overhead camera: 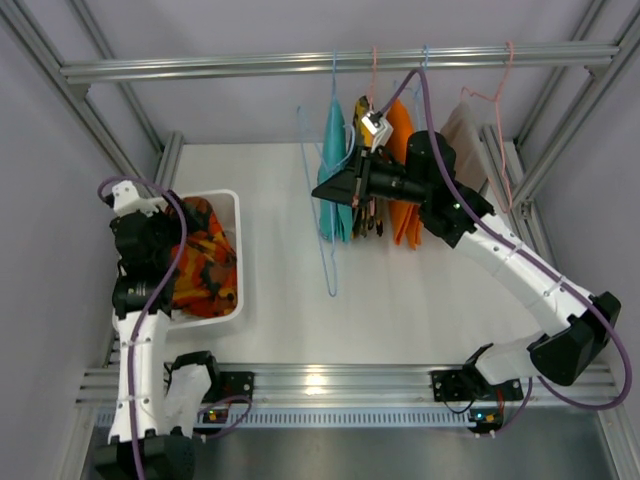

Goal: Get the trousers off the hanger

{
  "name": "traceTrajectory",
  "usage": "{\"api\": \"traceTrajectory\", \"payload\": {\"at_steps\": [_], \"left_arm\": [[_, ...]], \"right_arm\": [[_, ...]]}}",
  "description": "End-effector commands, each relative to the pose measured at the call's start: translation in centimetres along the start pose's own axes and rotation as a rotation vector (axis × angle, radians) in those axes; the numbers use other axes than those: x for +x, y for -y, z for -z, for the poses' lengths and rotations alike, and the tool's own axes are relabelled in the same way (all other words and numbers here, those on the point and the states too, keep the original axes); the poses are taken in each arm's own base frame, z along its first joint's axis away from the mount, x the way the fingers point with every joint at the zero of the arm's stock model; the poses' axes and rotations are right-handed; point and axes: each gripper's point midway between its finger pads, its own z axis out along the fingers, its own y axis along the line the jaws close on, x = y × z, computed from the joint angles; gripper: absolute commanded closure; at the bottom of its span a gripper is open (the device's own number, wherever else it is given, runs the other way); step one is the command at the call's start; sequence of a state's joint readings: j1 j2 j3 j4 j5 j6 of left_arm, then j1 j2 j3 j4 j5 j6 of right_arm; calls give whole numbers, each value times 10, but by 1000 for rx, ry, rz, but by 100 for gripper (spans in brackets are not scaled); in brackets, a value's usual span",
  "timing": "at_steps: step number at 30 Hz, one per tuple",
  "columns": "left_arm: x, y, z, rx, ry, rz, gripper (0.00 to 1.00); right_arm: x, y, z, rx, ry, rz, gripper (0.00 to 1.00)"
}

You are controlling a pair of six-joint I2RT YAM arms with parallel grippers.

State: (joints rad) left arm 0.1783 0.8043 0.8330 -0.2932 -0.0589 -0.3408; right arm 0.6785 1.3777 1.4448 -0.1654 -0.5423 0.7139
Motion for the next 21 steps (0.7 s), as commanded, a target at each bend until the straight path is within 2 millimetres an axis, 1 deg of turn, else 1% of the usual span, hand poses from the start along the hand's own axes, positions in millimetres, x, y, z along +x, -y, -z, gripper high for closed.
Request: {"api": "traceTrajectory", "payload": {"at_steps": [1, 2, 3, 4, 5, 6, 7, 10, 11, 12, 13, 14, 15, 16, 17, 18, 19, 20, 21], "left_arm": [[-91, 51, 53, 229, 279, -27, 1], [-97, 55, 63, 248, 292, -45, 1], [-103, 57, 70, 253, 300, -52, 1], [-120, 65, 84, 273, 333, -60, 1], [-118, 63, 85, 264, 303, -78, 1], [-122, 64, 89, 262, 301, -89, 1], [-135, 69, 100, 274, 324, -106, 1], [-136, 79, 112, 331, 310, -169, 1], [-139, 87, 121, 378, 321, -193, 1], [-138, 90, 123, 395, 315, -198, 1], [-139, 92, 126, 408, 317, -201, 1], [-138, 96, 129, 428, 311, -204, 1], [-137, 100, 131, 454, 305, -208, 1], [-133, 105, 133, 488, 289, -216, 1], [-130, 111, 136, 528, 273, -208, 1], [-125, 126, 145, 628, 251, -215, 2], [-120, 136, 150, 699, 226, -211, 3], [-113, 146, 152, 765, 173, -173, 5], [-103, 162, 165, 901, 110, -172, 8]], "right_arm": [[-21, -40, 15, -63, 55, 69, 100], [-21, -47, 15, -75, 54, 65, 100], [-22, -50, 16, -82, 57, 63, 100], [-22, -53, 16, -86, 61, 60, 100], [-25, -58, 16, -97, 70, 54, 100], [-26, -59, 15, -99, 70, 52, 100], [-28, -58, 12, -96, 73, 49, 100], [-36, -53, 1, -67, 85, 25, 100], [-41, -50, -8, -56, 89, 12, 100], [-41, -47, -12, -40, 84, -3, 100], [-46, -43, -17, -15, 104, -10, 100], [-50, -45, -26, -15, 106, -17, 100], [-52, -45, -31, -10, 110, -18, 100], [-55, -41, -35, 18, 124, -25, 100], [-57, -44, -43, 11, 125, -29, 100], [-61, -43, -45, 26, 140, -30, 100], [-61, -42, -49, 30, 140, -34, 100], [-61, -44, -54, 28, 140, -36, 100], [-63, -42, -56, 42, 152, -36, 100]]}}
